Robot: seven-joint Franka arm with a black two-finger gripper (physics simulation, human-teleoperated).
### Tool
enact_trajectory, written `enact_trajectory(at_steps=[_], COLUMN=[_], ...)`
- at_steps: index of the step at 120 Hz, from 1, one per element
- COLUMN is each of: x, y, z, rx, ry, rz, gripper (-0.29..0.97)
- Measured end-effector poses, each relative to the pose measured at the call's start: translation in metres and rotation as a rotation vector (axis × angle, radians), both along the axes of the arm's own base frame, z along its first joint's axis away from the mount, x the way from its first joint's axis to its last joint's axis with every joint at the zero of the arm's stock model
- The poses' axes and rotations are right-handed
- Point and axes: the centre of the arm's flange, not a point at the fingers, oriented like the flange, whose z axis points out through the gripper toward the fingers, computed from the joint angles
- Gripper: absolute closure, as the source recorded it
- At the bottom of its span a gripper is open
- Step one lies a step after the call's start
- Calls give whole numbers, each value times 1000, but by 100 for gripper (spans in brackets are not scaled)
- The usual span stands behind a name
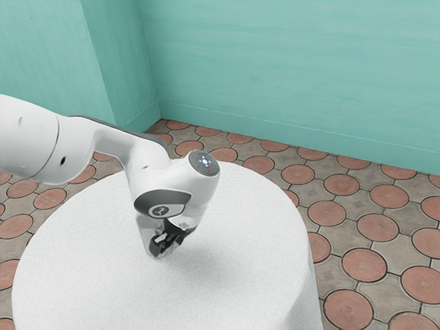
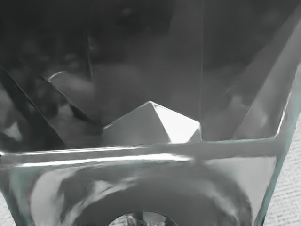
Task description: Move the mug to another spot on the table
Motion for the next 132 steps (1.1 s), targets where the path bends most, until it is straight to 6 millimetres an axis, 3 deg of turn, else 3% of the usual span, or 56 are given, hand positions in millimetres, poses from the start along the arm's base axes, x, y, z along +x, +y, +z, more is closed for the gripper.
enact_trajectory(at_steps=[21, 49, 79, 90, 97, 112, 119, 132], x=[-2, 21, 36, 49, 63, 86, 86, 69], y=[-5, -16, -22, -14, 1, 41, 68, 111], z=[8, 43, 132, 172, 203, 298, 324, 365], rx=[-93, -231, -348, -388, -399, -392, -382, -363], ry=[34, 6, -17, 5, 7, -42, -35, -17], rz=[114, 134, -189, -325, -394, -538, -576, -640], gripper=[9, 3, 1, 1, 0, 0, 0, 0])
